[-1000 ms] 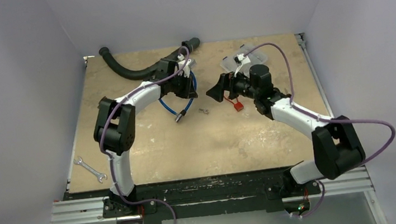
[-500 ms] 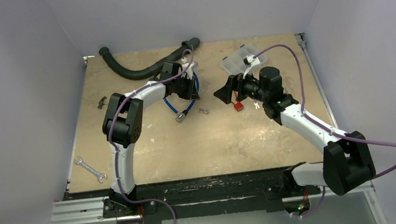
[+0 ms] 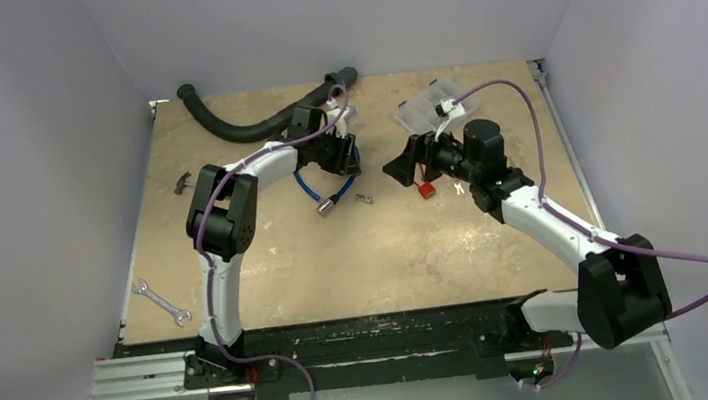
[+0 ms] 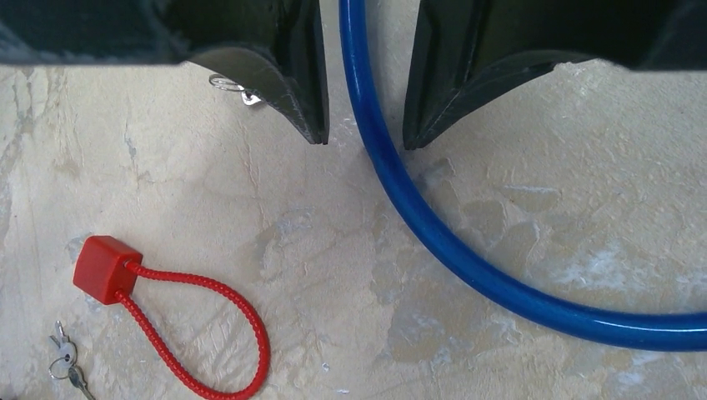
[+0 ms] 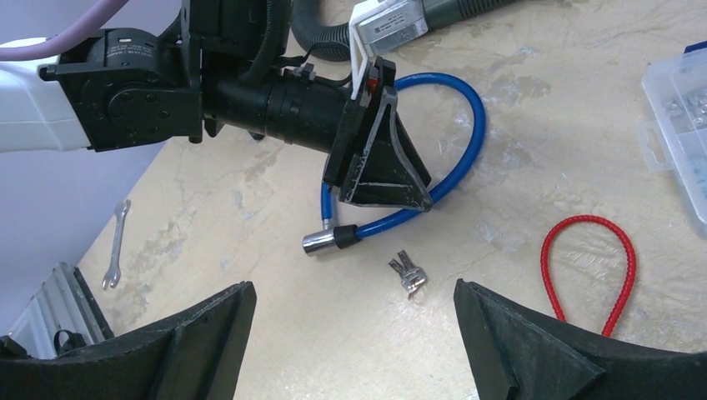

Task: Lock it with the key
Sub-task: Place the lock at the center of the board, then reset both arms

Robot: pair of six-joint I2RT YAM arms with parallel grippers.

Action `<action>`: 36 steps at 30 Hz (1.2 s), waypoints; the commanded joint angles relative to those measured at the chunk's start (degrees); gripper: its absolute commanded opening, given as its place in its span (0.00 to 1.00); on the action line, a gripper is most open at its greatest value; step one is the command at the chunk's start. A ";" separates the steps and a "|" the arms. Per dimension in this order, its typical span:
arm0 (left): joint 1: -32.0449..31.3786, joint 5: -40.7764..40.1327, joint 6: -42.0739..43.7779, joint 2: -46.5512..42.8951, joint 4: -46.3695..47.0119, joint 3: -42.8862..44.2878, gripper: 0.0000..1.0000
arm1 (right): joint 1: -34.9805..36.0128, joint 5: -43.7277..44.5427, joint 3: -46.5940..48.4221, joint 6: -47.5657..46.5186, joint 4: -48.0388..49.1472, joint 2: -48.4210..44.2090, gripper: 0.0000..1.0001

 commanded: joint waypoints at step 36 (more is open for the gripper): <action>33.99 -6.40 8.30 -20.67 -33.45 10.68 1.00 | -36.95 -8.41 24.16 -14.00 -23.75 9.63 0.99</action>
